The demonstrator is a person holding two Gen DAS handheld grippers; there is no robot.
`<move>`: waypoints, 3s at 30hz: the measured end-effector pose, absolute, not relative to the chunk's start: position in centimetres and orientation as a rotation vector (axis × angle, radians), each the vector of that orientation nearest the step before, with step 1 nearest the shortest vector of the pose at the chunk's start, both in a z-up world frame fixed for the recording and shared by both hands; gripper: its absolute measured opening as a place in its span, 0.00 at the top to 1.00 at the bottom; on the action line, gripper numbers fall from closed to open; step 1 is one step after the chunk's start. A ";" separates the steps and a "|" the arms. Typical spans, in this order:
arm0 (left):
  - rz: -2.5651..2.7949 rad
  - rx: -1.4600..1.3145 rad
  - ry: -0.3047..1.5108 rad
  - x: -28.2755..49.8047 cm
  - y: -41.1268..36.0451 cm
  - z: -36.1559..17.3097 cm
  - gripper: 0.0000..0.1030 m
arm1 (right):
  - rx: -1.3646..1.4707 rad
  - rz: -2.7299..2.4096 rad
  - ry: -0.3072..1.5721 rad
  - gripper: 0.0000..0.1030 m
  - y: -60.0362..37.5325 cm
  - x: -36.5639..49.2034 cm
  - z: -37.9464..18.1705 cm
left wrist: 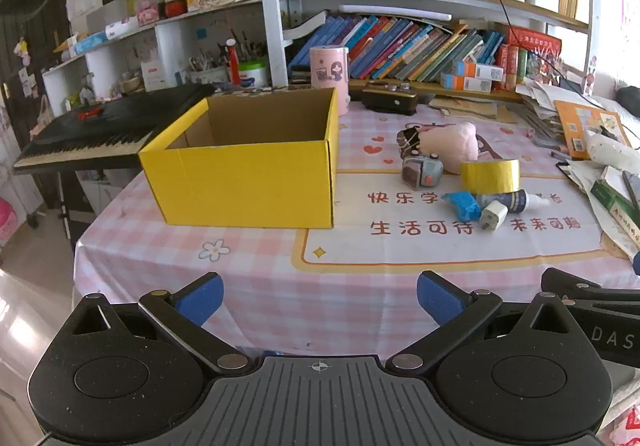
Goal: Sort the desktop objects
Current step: 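Move both tools toward the tape roll and white charger, then grasp the yellow tape roll with the right tool while the left tool grasps the white charger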
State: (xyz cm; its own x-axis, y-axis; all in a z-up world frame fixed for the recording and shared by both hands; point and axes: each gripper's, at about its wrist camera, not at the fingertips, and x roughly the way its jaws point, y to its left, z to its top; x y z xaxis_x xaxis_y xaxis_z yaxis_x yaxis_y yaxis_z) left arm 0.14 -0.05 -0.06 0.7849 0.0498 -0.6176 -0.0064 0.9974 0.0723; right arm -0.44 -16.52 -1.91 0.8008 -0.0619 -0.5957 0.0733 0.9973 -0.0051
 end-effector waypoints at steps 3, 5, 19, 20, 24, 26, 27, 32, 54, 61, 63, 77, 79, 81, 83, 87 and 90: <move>0.028 0.071 0.670 0.6 -0.4 -0.1 0.00 | 0.019 -0.073 0.637 0.00 -16.6 -0.5 -2.0; 0.011 0.062 0.674 0.7 -0.4 0.0 0.00 | 0.019 -0.074 0.637 0.00 -16.7 -0.6 -2.0; -0.011 0.055 0.683 2.0 0.8 -0.7 0.00 | 0.010 -0.062 0.659 0.00 -15.5 1.6 -2.4; -0.020 0.051 0.679 2.1 0.9 -0.8 0.00 | 0.009 -0.064 0.665 0.00 -15.6 1.8 -2.5; -0.049 0.036 0.690 2.4 0.8 -1.1 0.00 | 0.007 -0.066 0.684 0.00 -15.8 2.4 -2.8; -0.051 0.034 0.694 2.7 0.6 -1.3 0.00 | 0.006 -0.064 0.692 0.00 -15.9 2.7 -3.0; -0.056 0.030 0.693 2.9 0.6 -1.3 0.00 | 0.006 -0.061 0.696 0.00 -16.0 2.8 -3.1; -0.084 0.048 0.630 3.2 0.2 -1.4 0.00 | 0.005 -0.036 0.705 0.00 -16.5 3.7 -3.5; -0.086 0.057 0.725 9.0 -7.0 -3.3 0.00 | 0.006 0.038 0.698 0.02 -24.6 10.3 -3.9; -0.080 0.048 0.755 11.0 -10.0 -3.5 0.00 | 0.015 0.051 0.707 0.02 -27.9 13.0 -4.0; -0.082 0.041 0.762 11.5 -10.8 -3.6 0.00 | 0.016 0.059 0.707 0.02 -28.6 13.9 -4.0; -0.089 0.021 0.801 14.5 -15.2 -4.4 0.00 | 0.043 0.172 0.720 0.00 -31.7 18.7 -4.5; -0.080 0.033 0.818 15.1 -15.9 -4.6 0.00 | 0.042 0.177 0.724 0.00 -32.0 19.2 -4.5; -0.081 0.032 0.842 15.7 -16.5 -5.0 0.01 | 0.043 0.179 0.728 0.00 -32.4 19.6 -4.6; -0.087 0.025 0.850 16.0 -16.8 -5.4 0.05 | 0.042 0.182 0.727 0.00 -32.9 19.9 -4.6; -0.113 -0.004 0.866 16.8 -17.6 -6.0 0.31 | 0.036 0.208 0.726 0.02 -33.5 20.3 -4.7; -0.130 -0.041 0.899 17.5 -18.1 -6.9 0.48 | 0.017 0.235 0.715 0.02 -33.6 20.4 -4.6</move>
State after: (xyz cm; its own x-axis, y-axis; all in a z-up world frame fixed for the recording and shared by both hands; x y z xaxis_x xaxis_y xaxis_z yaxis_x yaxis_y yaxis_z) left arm 17.54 -18.08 -6.89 0.6151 -0.1297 -0.7777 0.0954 0.9914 -0.0898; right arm 20.38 -33.59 -4.59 0.7300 0.2187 -0.6475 -0.2073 0.9736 0.0952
